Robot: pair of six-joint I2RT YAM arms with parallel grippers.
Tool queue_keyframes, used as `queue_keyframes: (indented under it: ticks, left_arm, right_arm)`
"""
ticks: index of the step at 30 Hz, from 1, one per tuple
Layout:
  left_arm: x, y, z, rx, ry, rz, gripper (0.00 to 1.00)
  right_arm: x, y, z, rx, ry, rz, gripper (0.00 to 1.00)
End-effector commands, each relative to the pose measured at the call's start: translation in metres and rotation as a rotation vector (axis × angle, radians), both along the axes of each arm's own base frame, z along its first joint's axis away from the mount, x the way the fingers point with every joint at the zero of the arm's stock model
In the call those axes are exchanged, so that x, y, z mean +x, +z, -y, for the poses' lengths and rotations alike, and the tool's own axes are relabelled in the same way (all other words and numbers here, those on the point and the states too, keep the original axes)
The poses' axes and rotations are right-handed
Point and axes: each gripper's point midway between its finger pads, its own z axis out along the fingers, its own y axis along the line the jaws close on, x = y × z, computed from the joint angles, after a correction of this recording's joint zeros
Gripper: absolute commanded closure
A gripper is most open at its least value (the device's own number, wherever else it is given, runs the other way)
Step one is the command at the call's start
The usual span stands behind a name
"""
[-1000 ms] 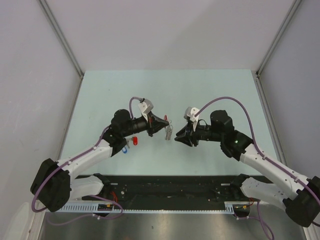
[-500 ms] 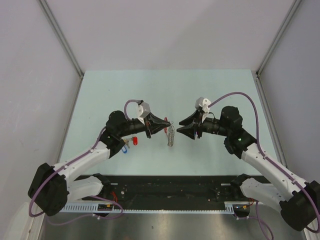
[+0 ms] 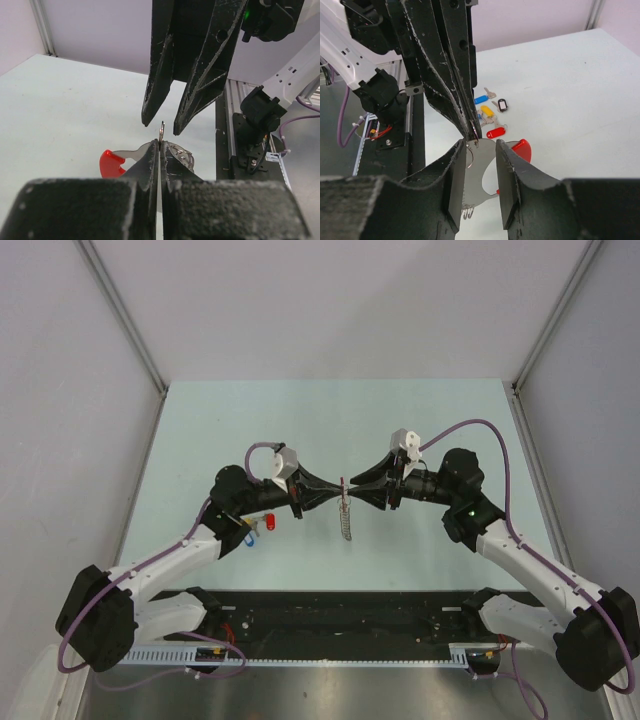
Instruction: Put the keys on the keyring
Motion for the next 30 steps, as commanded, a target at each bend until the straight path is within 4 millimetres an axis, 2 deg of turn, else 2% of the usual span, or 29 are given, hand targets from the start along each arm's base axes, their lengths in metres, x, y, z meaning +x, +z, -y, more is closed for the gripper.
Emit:
queue_keyframes:
  ticks: [1,11,19,30]
  left_arm:
    - [-0.0084,0.0232,-0.0001,-0.069,-0.018,0.052,1.00]
    - [-0.0094,0.0321,-0.0025,-0.126,-0.006,0.050,1.00]
    - [-0.0119,0.0243,-0.0004,-0.102,-0.020,0.041,1.00]
    - [-0.0114,0.0242,0.0009,-0.094,-0.017,0.049,1.00]
  right_arm:
    - [-0.0046,0.0130,-0.0038,0.040,0.045,0.049,0.66]
    - [-0.0059,0.0068,-0.0051,0.025,0.060,0.036,0.74]
    - [-0.0081,0.0096,-0.0065,0.034,0.075,0.039,0.79]
    - [-0.0126,0.0111,-0.0086,0.039,0.099,0.046,0.86]
